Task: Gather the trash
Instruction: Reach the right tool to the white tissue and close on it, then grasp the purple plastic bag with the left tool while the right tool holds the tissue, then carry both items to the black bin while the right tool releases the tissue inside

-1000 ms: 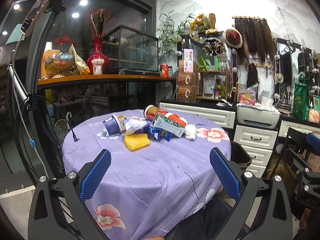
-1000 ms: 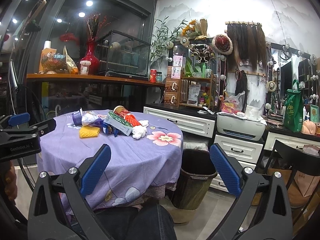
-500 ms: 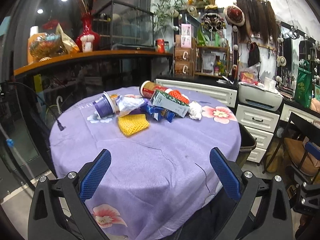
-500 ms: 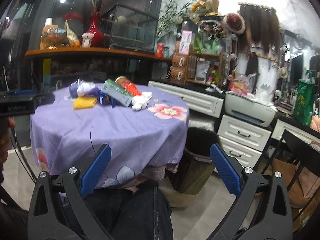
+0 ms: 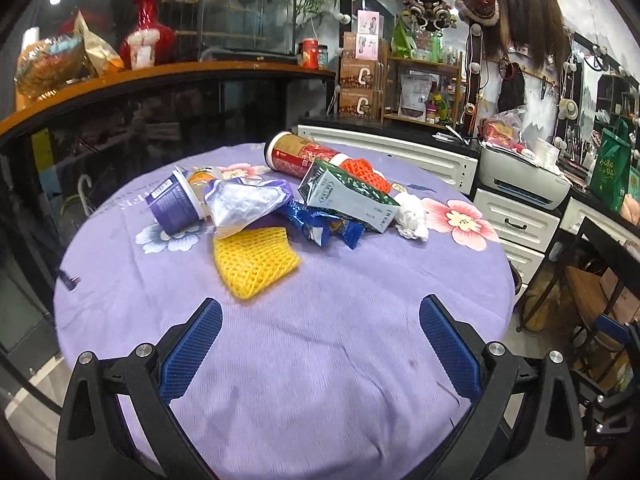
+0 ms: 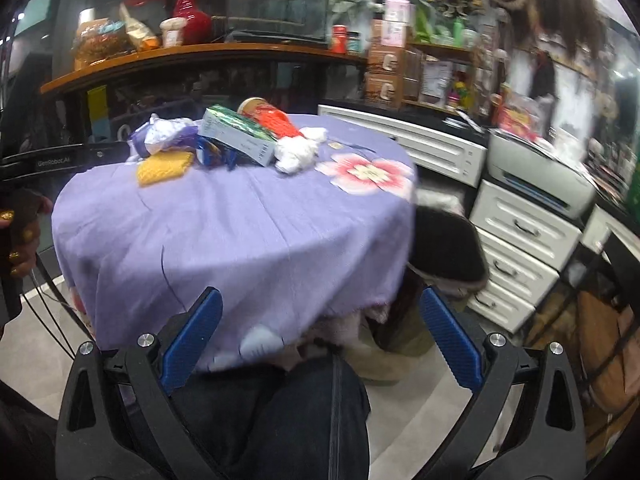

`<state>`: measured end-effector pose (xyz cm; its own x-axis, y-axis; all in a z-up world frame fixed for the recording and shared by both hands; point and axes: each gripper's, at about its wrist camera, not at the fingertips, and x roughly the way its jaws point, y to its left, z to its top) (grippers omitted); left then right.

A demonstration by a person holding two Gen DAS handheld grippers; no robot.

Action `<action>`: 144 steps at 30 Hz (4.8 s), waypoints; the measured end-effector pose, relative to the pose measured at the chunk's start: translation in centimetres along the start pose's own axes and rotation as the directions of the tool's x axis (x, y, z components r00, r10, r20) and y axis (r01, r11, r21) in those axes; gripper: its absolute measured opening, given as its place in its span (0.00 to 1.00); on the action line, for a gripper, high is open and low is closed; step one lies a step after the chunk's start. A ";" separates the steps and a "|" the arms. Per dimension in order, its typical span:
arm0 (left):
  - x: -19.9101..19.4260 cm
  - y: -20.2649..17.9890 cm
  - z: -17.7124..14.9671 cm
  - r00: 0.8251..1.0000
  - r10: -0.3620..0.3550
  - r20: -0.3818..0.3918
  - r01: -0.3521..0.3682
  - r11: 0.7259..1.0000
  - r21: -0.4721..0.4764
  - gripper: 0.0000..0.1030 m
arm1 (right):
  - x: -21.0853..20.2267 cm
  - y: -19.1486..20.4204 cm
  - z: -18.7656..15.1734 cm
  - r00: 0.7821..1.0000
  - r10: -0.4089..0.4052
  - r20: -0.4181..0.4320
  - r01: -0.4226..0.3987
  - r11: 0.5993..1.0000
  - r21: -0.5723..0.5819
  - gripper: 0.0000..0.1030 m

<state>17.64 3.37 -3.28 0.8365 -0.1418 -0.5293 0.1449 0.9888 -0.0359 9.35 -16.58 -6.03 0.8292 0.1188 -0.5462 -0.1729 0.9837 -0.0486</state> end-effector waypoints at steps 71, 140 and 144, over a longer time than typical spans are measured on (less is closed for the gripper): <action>10.6 3.2 8.2 0.990 0.052 -0.130 -0.015 0.962 0.273 0.90 | 15.1 -1.4 11.3 0.946 0.265 -0.188 -0.275 0.961 -0.026 0.21; 11.3 -16.8 17.7 0.926 -0.361 0.112 0.357 0.933 0.053 0.03 | 17.8 -22.4 7.7 0.983 0.028 -0.183 0.019 0.969 0.248 0.21; 14.2 -20.3 16.5 0.928 -0.371 0.045 0.366 0.927 0.081 0.03 | 22.6 -25.4 4.6 0.965 0.027 -0.261 0.061 0.944 0.324 0.22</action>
<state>35.32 -19.54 3.90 0.7463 -0.5001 -0.4392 0.4836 0.8609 -0.1584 34.90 -38.22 -13.29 0.6570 0.1063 -0.7464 0.0595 0.9796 0.1919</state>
